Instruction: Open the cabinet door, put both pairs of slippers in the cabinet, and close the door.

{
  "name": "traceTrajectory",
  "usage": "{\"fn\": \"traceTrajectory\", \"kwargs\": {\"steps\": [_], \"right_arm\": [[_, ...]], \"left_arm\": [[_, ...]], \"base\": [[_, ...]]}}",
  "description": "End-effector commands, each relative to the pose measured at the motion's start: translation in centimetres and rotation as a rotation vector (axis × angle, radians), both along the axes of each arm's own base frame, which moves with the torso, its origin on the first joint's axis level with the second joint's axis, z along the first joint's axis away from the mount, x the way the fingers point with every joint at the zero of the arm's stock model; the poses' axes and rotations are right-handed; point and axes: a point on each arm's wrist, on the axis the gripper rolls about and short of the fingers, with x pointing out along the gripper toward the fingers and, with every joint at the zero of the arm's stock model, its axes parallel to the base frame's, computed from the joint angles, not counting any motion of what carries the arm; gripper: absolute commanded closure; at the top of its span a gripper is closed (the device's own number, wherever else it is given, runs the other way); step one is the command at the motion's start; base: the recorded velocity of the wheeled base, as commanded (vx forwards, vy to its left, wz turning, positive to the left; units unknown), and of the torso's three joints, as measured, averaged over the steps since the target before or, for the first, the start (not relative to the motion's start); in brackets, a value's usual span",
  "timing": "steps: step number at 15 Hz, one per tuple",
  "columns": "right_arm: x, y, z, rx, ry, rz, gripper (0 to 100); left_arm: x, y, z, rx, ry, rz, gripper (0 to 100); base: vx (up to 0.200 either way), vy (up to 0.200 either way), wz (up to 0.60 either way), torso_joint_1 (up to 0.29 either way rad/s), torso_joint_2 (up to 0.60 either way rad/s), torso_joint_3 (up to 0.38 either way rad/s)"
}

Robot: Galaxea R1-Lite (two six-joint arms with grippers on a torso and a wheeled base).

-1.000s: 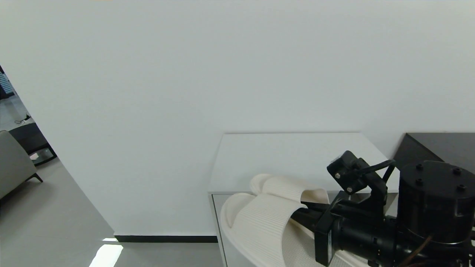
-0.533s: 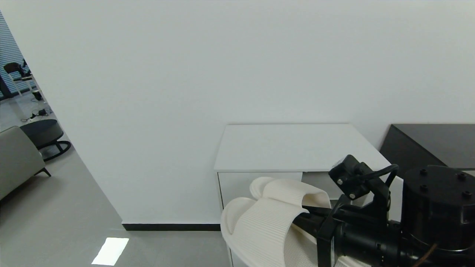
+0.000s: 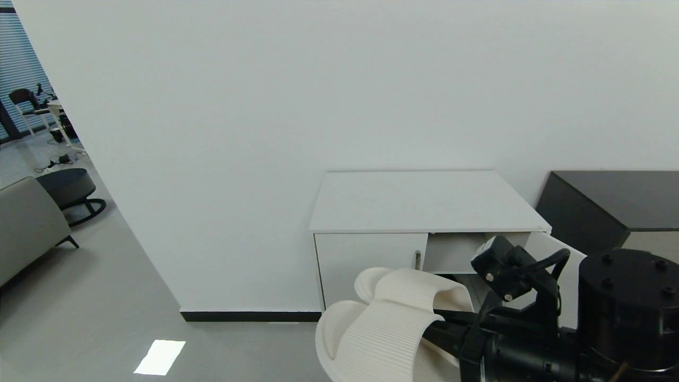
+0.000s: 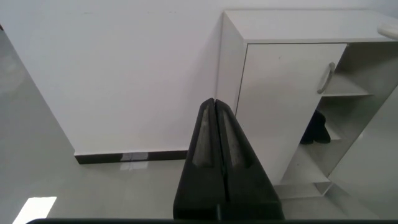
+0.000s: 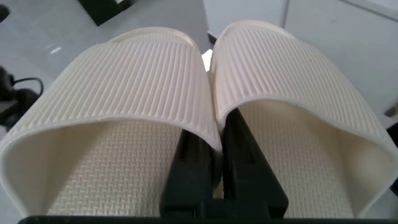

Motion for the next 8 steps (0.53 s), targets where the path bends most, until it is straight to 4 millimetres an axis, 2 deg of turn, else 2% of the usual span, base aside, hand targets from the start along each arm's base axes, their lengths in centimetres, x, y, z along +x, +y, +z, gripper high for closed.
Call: {"fn": "traceTrajectory", "kwargs": {"steps": [1,4,7,8], "right_arm": [[0.1,-0.2,-0.5,-0.01,0.012,0.004,100],[0.3,-0.7,-0.8,0.059,-0.022,0.057,100],[0.5,-0.6,-1.4,0.04,-0.007,0.055,100],[0.5,-0.6,-1.5,0.039,-0.005,0.058,100]], "left_arm": [[0.0,0.0,0.0,-0.001,0.0,0.0,100],[0.0,0.0,0.0,0.001,0.001,0.0,100],[0.0,0.0,0.0,0.002,-0.002,-0.001,100],[0.0,0.0,0.0,0.002,0.0,-0.001,100]], "base": [[0.0,0.0,0.0,0.0,0.0,0.0],[0.0,0.0,0.0,0.0,0.0,0.0],[0.0,0.0,0.0,0.0,0.0,0.0],[0.0,-0.2,0.0,0.002,0.01,0.007]]}}
